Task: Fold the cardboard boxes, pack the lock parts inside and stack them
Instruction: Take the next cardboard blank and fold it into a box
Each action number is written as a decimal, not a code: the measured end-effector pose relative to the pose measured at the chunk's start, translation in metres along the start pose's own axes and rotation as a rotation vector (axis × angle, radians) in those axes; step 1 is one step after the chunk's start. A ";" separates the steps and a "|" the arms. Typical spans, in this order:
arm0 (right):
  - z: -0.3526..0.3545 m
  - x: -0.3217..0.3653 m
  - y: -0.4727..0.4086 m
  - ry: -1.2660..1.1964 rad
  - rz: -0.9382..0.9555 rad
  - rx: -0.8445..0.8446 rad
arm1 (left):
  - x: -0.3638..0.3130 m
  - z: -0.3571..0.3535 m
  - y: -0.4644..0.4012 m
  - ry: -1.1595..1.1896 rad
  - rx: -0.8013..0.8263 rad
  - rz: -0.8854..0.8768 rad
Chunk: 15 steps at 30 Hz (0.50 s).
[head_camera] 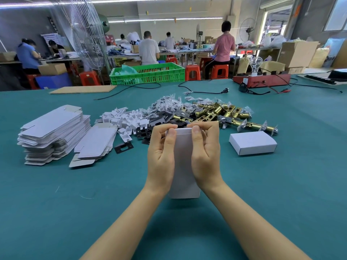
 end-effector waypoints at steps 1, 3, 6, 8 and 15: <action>0.000 0.000 0.000 0.002 0.000 0.000 | 0.000 0.000 0.000 -0.001 -0.001 0.000; 0.000 0.001 -0.001 0.000 -0.001 0.003 | 0.001 0.001 0.000 -0.001 -0.001 0.005; 0.000 -0.001 -0.001 -0.008 -0.003 -0.002 | 0.001 0.001 0.001 0.002 0.002 0.005; 0.000 -0.001 -0.001 -0.015 -0.010 -0.006 | 0.002 0.001 0.001 -0.007 0.005 -0.002; -0.001 -0.002 0.000 -0.003 -0.023 -0.009 | 0.005 0.002 0.002 -0.050 0.009 -0.001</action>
Point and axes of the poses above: each hand's wrist, its own y-axis away from the middle knuckle, its own z-axis out of the back of the hand, x = y × z, the point moved 1 cm from there along -y, towards the middle knuckle, and after that the axes turned 7 degrees about y, right-handed, at the moved point
